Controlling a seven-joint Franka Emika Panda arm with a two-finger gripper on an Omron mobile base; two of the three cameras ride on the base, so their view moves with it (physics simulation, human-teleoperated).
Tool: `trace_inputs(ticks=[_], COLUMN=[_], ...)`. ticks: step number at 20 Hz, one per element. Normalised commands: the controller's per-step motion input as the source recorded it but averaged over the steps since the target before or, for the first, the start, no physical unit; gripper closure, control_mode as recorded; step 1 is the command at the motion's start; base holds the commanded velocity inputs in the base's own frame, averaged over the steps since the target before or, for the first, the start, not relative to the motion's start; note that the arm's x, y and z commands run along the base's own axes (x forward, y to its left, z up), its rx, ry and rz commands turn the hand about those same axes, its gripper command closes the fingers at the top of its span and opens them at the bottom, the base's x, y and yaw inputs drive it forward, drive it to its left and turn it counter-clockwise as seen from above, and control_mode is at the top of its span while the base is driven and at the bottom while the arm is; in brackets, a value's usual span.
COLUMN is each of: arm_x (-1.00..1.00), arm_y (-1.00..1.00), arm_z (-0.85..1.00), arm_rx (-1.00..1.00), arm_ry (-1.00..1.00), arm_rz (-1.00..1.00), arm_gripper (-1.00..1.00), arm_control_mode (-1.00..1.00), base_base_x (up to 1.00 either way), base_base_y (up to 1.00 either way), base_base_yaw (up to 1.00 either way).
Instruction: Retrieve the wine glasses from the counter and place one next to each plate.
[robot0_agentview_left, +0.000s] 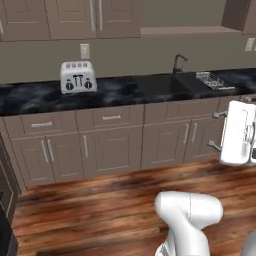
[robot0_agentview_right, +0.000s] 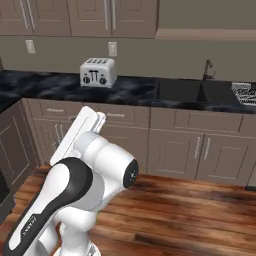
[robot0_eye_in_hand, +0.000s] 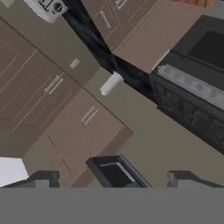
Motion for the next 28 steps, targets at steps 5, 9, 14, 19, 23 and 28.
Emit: trace_inputs(ticks=[5,9,14,19,23,28], arm_x=[0.00,0.00,0.00,0.00,0.00,0.00], arm_y=[0.00,0.00,0.00,0.00,0.00,0.00], arm_z=[0.00,0.00,0.00,0.00,0.00,0.00], arm_rx=[0.00,0.00,0.00,0.00,0.00,0.00], arm_ry=[0.00,0.00,0.00,0.00,0.00,0.00], arm_rz=[0.00,0.00,0.00,0.00,0.00,0.00], arm_gripper=[-1.00,-1.00,-1.00,-1.00,-1.00,-1.00], arm_control_mode=[1.00,1.00,1.00,1.00,1.00,1.00], base_base_x=[1.00,1.00,0.51,0.04,0.00,0.00], base_base_y=[-1.00,-1.00,-1.00,-1.00,-1.00,-1.00], base_base_yaw=[0.00,0.00,0.01,0.02,0.00,-0.05])
